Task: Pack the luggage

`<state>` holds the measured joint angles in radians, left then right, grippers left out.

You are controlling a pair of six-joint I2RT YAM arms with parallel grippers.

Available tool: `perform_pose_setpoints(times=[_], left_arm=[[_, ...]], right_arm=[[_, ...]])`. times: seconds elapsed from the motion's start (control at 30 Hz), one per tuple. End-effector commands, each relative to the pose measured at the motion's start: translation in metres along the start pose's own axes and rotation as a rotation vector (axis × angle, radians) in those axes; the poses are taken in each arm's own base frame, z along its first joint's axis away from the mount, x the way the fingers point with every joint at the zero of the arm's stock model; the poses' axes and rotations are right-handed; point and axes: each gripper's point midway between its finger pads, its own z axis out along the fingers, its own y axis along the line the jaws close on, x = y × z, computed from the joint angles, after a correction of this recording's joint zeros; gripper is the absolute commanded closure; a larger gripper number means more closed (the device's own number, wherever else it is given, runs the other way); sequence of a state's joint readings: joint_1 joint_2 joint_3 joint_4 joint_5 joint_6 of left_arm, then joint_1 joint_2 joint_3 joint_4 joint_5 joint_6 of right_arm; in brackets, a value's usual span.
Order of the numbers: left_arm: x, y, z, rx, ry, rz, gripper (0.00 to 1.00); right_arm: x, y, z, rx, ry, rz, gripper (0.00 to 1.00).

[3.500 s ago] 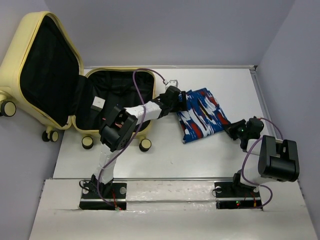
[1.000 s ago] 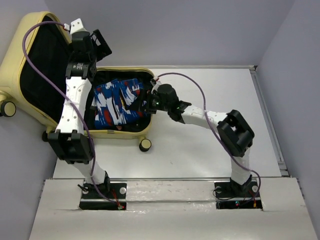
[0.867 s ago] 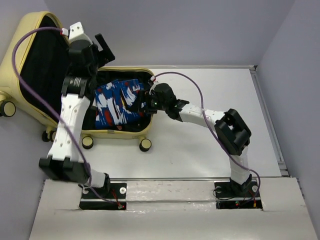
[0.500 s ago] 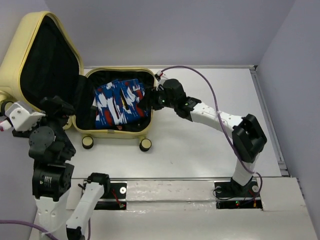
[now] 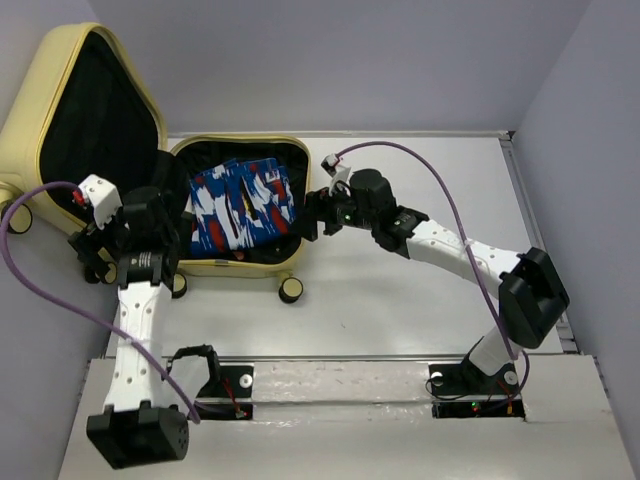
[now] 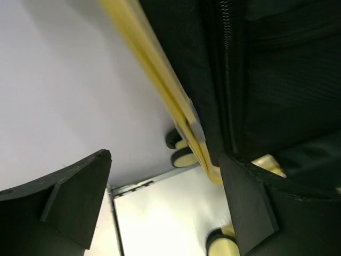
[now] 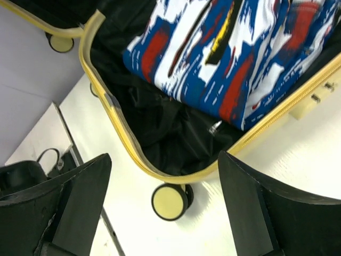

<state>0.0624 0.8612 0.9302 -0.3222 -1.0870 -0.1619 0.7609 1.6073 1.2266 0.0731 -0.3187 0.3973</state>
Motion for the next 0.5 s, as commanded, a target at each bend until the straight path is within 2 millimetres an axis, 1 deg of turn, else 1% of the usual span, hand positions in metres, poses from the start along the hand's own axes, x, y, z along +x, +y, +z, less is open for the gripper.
perform_pose_setpoints(times=[0.0,0.07,0.1,0.13,0.23,0.27,0.3,0.33,0.37,0.4,0.43,0.47], left_arm=[[-0.027,0.000,0.027,-0.077,-0.017,-0.098,0.10],[-0.030,0.003,0.035,-0.107,-0.011,-0.096,0.12],[-0.030,0.000,0.038,-0.109,-0.009,-0.089,0.14],[-0.033,-0.003,0.039,-0.101,-0.014,-0.093,0.23],[-0.038,-0.006,0.041,-0.099,-0.022,-0.088,0.45],[-0.042,-0.007,0.041,-0.094,-0.028,-0.097,0.60],[-0.042,-0.010,0.042,-0.078,-0.022,-0.093,0.69],[-0.042,-0.013,0.041,-0.063,-0.018,-0.101,0.90],[-0.043,-0.017,0.041,-0.043,-0.016,-0.108,0.94],[-0.043,-0.021,0.039,-0.019,-0.014,-0.113,0.94],[-0.044,-0.027,0.031,0.017,-0.022,-0.119,0.94],[-0.039,-0.031,0.027,0.040,-0.022,-0.105,0.94]], right_arm=[[0.003,-0.004,-0.001,-0.025,0.008,-0.040,0.12],[0.006,-0.010,0.002,-0.003,0.011,-0.032,0.12],[0.007,-0.012,0.004,0.004,0.013,-0.026,0.12],[0.009,-0.023,0.009,0.035,0.016,-0.013,0.11],[0.013,-0.041,0.018,0.112,0.021,0.001,0.09],[0.007,-0.051,0.022,0.164,0.004,0.004,0.09],[0.017,-0.063,0.030,0.199,0.031,0.013,0.09],[0.019,-0.068,0.033,0.222,0.038,0.016,0.09],[0.018,-0.076,0.037,0.257,0.031,0.019,0.08],[0.028,-0.086,0.043,0.282,0.053,0.028,0.08],[0.031,-0.090,0.047,0.297,0.059,0.033,0.09],[0.033,-0.092,0.051,0.297,0.063,0.040,0.09]])
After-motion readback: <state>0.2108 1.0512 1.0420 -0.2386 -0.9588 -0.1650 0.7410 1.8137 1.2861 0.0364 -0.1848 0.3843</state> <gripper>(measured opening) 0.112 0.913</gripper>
